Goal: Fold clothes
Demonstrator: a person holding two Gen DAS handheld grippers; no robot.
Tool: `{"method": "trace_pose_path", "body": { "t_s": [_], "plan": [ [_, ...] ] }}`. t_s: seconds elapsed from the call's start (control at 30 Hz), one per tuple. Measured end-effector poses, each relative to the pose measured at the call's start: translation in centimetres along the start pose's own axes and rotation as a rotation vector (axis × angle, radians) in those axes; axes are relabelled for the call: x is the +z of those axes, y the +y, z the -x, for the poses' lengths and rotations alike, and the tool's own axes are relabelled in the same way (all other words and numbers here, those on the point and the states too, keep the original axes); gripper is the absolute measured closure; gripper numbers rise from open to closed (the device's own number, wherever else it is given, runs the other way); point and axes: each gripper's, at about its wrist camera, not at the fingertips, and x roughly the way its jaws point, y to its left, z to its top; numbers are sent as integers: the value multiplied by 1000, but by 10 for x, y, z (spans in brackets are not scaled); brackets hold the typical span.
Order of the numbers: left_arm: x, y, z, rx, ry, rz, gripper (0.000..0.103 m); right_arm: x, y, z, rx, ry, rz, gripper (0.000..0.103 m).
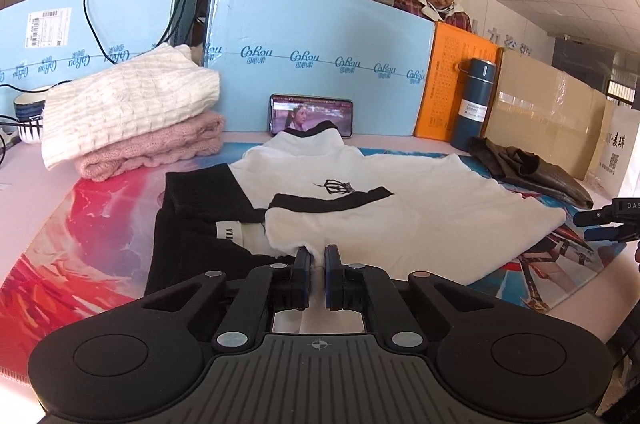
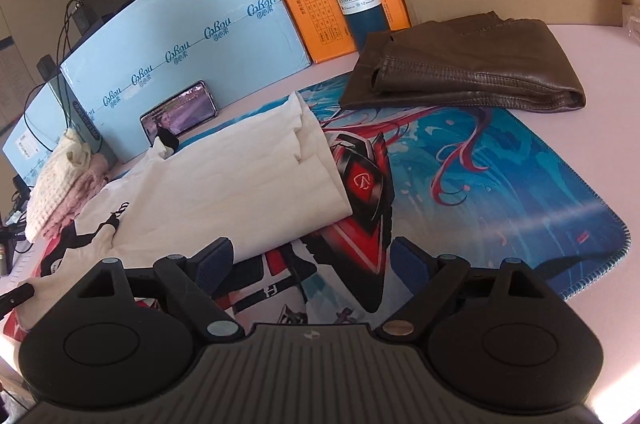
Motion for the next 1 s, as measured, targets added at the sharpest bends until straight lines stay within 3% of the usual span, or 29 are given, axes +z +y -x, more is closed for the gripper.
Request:
{"method": "trace_pose_path", "body": {
  "t_s": [0.07,0.23,0.33,0.47,0.53,0.57,0.6,0.67,0.73,0.77,0.87,1.0],
  "plan": [
    [5,4,-4,8,1,-11,97,-3,4,1,33,17,-11,18],
    [-3,13,-25,49,100,-42,90,0,7,-7,35,8,-51,19],
    [-4,24,-18,103,73,-6,81,5,5,-14,29,-2,-92,20],
    [-3,41,19,212,-27,63,62,6,6,-19,7,-21,-104,20],
    [-4,45,38,228,-62,67,61,6,9,-23,-14,-30,-94,20],
    [-5,44,45,223,-65,38,59,6,10,-24,-23,-33,-95,21],
    [-7,38,50,233,-52,-28,49,7,10,-26,-30,-36,-103,21],
    [-15,21,54,273,2,-222,33,9,10,-29,-44,-38,-119,25],
    [-23,2,50,292,71,-423,31,11,10,-30,-62,-36,-146,29],
    [-24,-4,48,282,91,-477,31,12,10,-30,-68,-34,-157,32],
    [-22,-14,39,207,104,-516,31,12,7,-27,-73,-32,-197,35],
    [-29,-24,18,188,128,-626,31,10,4,-23,-49,-29,-231,35]
  ]
}}
